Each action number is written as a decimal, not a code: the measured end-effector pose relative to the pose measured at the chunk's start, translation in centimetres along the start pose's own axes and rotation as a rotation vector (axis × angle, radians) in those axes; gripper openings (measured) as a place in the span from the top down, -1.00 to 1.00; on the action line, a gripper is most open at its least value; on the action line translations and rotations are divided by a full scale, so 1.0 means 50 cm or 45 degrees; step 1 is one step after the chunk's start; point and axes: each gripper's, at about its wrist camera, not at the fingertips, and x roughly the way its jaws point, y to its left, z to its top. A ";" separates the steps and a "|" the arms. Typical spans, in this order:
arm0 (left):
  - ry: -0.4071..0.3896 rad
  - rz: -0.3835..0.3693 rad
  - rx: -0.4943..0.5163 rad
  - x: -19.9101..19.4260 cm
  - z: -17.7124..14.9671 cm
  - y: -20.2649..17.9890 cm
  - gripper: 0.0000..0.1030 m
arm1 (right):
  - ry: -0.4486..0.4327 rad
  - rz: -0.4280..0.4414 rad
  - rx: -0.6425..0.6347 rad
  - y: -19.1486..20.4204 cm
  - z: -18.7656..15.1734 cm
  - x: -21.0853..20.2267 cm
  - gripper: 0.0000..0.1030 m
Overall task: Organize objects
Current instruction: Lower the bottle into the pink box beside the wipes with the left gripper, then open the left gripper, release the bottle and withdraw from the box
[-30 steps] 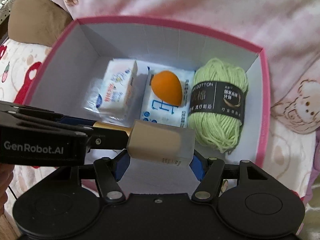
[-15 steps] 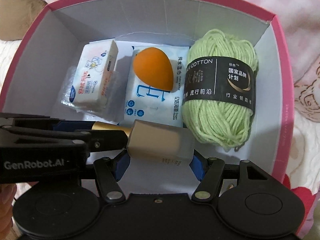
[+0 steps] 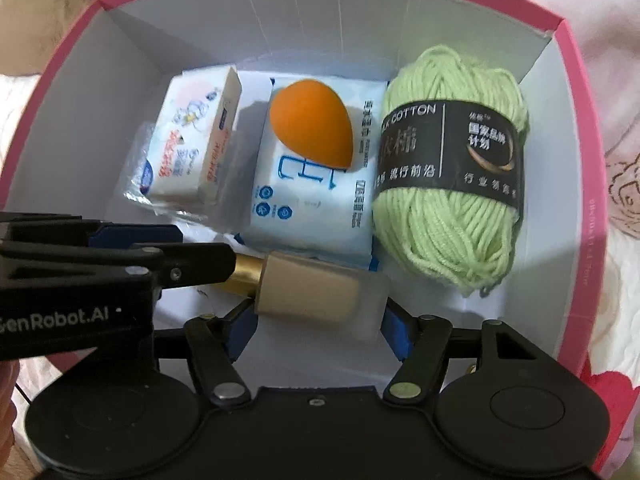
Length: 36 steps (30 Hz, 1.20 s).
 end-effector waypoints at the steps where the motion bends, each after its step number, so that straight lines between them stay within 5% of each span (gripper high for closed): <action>1: -0.003 -0.004 -0.001 -0.004 0.001 0.001 0.18 | -0.002 0.008 0.008 -0.002 0.000 -0.003 -0.38; 11: -0.043 0.037 0.066 -0.060 -0.013 -0.015 0.13 | -0.100 0.046 -0.017 -0.001 -0.027 -0.075 -0.38; 20: -0.143 0.137 0.205 -0.211 -0.052 -0.099 -0.08 | -0.360 0.128 -0.074 0.018 -0.074 -0.202 -0.39; 36: -0.240 0.140 0.303 -0.454 -0.180 -0.189 -0.23 | -0.600 0.177 -0.222 0.079 -0.225 -0.435 -0.46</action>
